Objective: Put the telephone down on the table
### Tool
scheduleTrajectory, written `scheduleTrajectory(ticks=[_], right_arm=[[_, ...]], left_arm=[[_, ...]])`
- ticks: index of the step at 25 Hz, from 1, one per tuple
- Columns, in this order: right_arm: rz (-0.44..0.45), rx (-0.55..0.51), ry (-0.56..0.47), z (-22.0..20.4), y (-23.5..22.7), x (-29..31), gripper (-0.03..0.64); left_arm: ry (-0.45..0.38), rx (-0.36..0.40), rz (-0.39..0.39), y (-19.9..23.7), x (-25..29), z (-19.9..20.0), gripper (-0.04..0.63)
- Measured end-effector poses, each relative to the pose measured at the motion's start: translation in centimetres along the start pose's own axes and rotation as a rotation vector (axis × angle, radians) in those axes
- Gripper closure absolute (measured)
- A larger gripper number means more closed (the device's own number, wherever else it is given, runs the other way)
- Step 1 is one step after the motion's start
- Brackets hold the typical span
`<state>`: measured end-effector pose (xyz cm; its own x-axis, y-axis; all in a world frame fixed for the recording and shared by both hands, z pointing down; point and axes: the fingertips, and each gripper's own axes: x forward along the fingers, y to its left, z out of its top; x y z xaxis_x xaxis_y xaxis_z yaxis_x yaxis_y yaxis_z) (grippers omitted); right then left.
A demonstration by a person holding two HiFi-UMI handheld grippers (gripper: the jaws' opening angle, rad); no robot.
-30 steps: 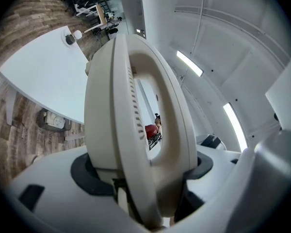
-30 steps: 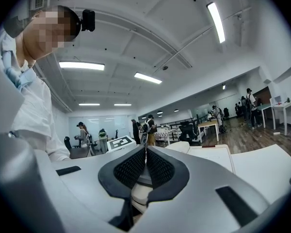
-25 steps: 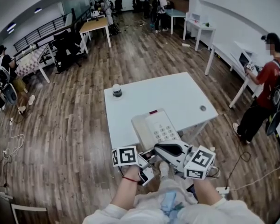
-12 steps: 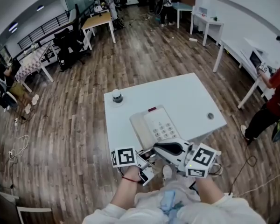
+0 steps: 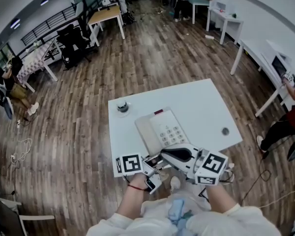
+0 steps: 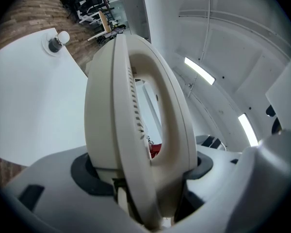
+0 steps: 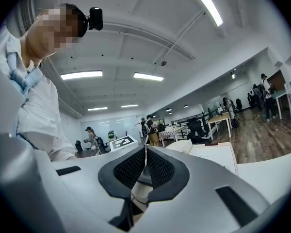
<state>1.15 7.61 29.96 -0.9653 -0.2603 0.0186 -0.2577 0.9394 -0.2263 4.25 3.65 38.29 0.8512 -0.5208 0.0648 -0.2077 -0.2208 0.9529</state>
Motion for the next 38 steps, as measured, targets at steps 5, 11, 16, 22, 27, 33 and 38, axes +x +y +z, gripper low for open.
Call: scheduleTrajectory(ticks=[5,11,16,22,27,33,38], right_arm=[[0.03,-0.001,0.013,0.5,-2.5,0.0,0.583],[0.066,-0.018,0.026,0.7,-4.9,0.2,0.583],[0.092,-0.022,0.041,0.7,-6.5,0.1,0.583],[0.094,-0.001,0.046,0.2,-8.2,1.0,0.583],[0.081,0.007,0.061,-0.6,-9.7,2.2,0.583],[0.042,0.027,0.07,-1.1,-11.5,3.9,0.583],[0.013,0.055,0.072,-2.1,-13.5,4.9,0.583]], left_arm=[[-0.03,-0.014,-0.017,0.1,2.0,1.8,0.224],[-0.057,-0.005,0.014,1.3,3.4,3.5,0.224],[-0.088,-0.036,-0.034,1.1,5.0,4.5,0.224],[-0.074,-0.028,-0.009,2.8,5.3,5.8,0.224],[-0.045,-0.044,-0.003,4.6,5.4,6.8,0.224],[0.007,-0.034,-0.019,6.3,5.5,8.5,0.224],[0.048,-0.053,-0.017,8.2,5.8,9.5,0.224]])
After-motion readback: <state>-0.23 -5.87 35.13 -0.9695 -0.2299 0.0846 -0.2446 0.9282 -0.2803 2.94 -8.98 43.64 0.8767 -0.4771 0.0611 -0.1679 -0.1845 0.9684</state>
